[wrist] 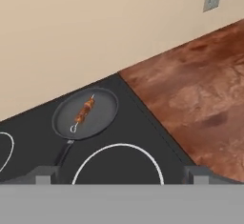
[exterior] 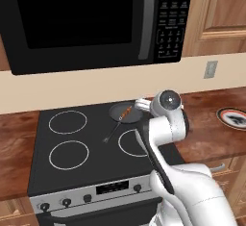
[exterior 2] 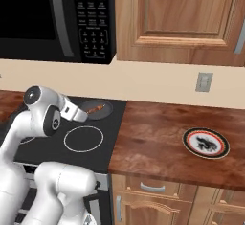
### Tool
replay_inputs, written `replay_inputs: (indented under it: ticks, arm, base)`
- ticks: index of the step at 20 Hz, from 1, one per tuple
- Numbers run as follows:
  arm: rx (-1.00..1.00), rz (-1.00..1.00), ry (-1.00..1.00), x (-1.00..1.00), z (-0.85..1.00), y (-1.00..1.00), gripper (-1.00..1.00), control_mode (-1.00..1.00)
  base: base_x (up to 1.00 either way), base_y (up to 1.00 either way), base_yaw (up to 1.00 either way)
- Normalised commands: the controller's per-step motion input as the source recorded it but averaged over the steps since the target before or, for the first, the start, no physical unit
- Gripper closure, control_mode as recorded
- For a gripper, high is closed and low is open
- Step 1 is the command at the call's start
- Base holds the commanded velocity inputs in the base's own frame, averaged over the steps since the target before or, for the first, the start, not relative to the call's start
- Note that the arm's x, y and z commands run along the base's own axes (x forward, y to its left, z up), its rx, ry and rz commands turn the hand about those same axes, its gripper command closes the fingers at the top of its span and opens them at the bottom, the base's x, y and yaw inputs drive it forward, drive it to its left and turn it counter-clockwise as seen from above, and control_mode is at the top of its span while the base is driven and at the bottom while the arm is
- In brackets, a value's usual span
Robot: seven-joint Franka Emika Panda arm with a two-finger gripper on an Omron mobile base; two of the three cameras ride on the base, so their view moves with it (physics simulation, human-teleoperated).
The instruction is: Place the cold items (carrot and peach) from the fridge in one tupperware on the dining counter. Place the warm items (kebab skewer and hot dog) in the stove area in another tupperware.
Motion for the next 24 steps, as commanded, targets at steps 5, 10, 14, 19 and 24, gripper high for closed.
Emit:
replay_inputs:
  ticks: [5,10,14,19,24]
  arm:
    - [0.02,-0.09,0.15,0.69,-0.26,-0.29,-1.00,-1.00]
    - [0.00,-0.01,0.14,0.56,-0.33,0.21,-1.00,-1.00]
    - [0.00,-0.03,0.09,0.54,-0.23,0.36,-1.00,-1.00]
    - [0.00,-0.04,0.04,0.56,-0.32,0.16,-1.00,-1.00]
    - [0.00,0.00,0.00,0.49,-0.52,0.00,-1.00,-1.00]
  base:
    - [0.00,0.00,0.00]
    - [0.00,0.00,0.00]
    - [0.00,0.00,0.00]
    - [0.00,0.00,0.00]
    - [0.00,0.00,0.00]
